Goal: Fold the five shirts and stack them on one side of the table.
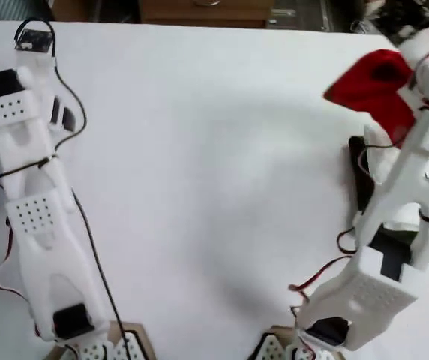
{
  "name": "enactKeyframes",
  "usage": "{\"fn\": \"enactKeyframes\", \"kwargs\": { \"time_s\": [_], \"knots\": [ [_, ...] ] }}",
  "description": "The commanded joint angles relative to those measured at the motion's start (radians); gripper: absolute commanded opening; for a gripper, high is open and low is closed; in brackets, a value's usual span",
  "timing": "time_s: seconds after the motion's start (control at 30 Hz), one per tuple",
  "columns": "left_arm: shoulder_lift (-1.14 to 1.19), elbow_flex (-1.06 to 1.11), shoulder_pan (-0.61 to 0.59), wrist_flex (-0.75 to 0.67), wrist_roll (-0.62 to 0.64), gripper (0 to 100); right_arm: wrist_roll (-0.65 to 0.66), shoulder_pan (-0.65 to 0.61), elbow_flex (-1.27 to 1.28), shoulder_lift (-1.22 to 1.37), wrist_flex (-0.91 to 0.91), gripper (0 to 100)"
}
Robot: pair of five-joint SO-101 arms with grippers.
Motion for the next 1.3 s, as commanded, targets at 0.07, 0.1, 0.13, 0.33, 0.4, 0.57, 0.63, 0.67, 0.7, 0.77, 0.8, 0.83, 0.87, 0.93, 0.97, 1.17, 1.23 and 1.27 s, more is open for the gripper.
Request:
{"fn": "enactKeyframes", "kwargs": {
  "time_s": [0.07, 0.1, 0.13, 0.33, 0.4, 0.57, 0.63, 0.67, 0.7, 0.77, 0.8, 0.83, 0.87, 0.93, 0.97, 1.17, 1.23, 1.27],
  "knots": [
    [-0.069, -0.028, 0.011, 0.014, -0.006, 23, -0.002, 0.117, -0.049, -0.070, -0.067, 1.9],
    [-0.069, -0.028, 0.011, 0.014, -0.006, 23, 0.000, 0.137, -0.048, -0.070, -0.073, 1.9],
    [-0.069, -0.028, 0.009, 0.014, -0.006, 23, 0.000, 0.154, -0.048, -0.070, -0.082, 1.9],
    [-0.069, -0.028, 0.009, 0.014, -0.006, 23, 0.038, 0.240, -0.038, -0.065, -0.177, 1.9],
    [-0.069, -0.028, 0.009, 0.014, -0.006, 23, 0.063, 0.260, -0.040, -0.044, -0.197, 1.9],
    [-0.069, -0.028, 0.008, 0.014, -0.008, 23, 0.071, 0.328, -0.046, 0.053, -0.252, 1.9],
    [-0.069, -0.028, 0.006, 0.014, -0.008, 23, 0.071, 0.343, -0.046, 0.090, -0.255, 1.9],
    [-0.069, -0.028, 0.006, 0.014, -0.008, 23, 0.071, 0.344, -0.048, 0.102, -0.255, 1.9],
    [-0.069, -0.028, 0.006, 0.015, -0.008, 23, 0.071, 0.346, -0.048, 0.113, -0.255, 1.9],
    [-0.069, -0.028, 0.005, 0.015, -0.008, 23, 0.071, 0.346, -0.048, 0.124, -0.257, 1.9],
    [-0.069, -0.028, 0.005, 0.015, -0.008, 23, 0.071, 0.346, -0.048, 0.128, -0.266, 1.9],
    [-0.069, -0.028, 0.005, 0.015, -0.008, 23, 0.071, 0.346, -0.048, 0.128, -0.275, 1.9],
    [-0.069, -0.028, 0.005, 0.015, -0.008, 23, 0.072, 0.346, -0.046, 0.130, -0.280, 1.9],
    [-0.069, -0.028, 0.003, 0.015, -0.008, 23, 0.072, 0.344, -0.043, 0.130, -0.278, 1.9],
    [-0.069, -0.028, 0.003, 0.015, -0.008, 23, 0.072, 0.343, -0.040, 0.130, -0.277, 1.9],
    [-0.074, -0.028, 0.002, 0.015, -0.008, 23, 0.133, 0.348, -0.005, 0.143, -0.277, 1.9],
    [-0.074, -0.028, 0.002, 0.015, -0.008, 23, 0.141, 0.354, 0.018, 0.153, -0.275, 1.9],
    [-0.074, -0.028, 0.002, 0.015, -0.008, 23, 0.141, 0.354, 0.029, 0.157, -0.272, 1.9]
  ]
}}
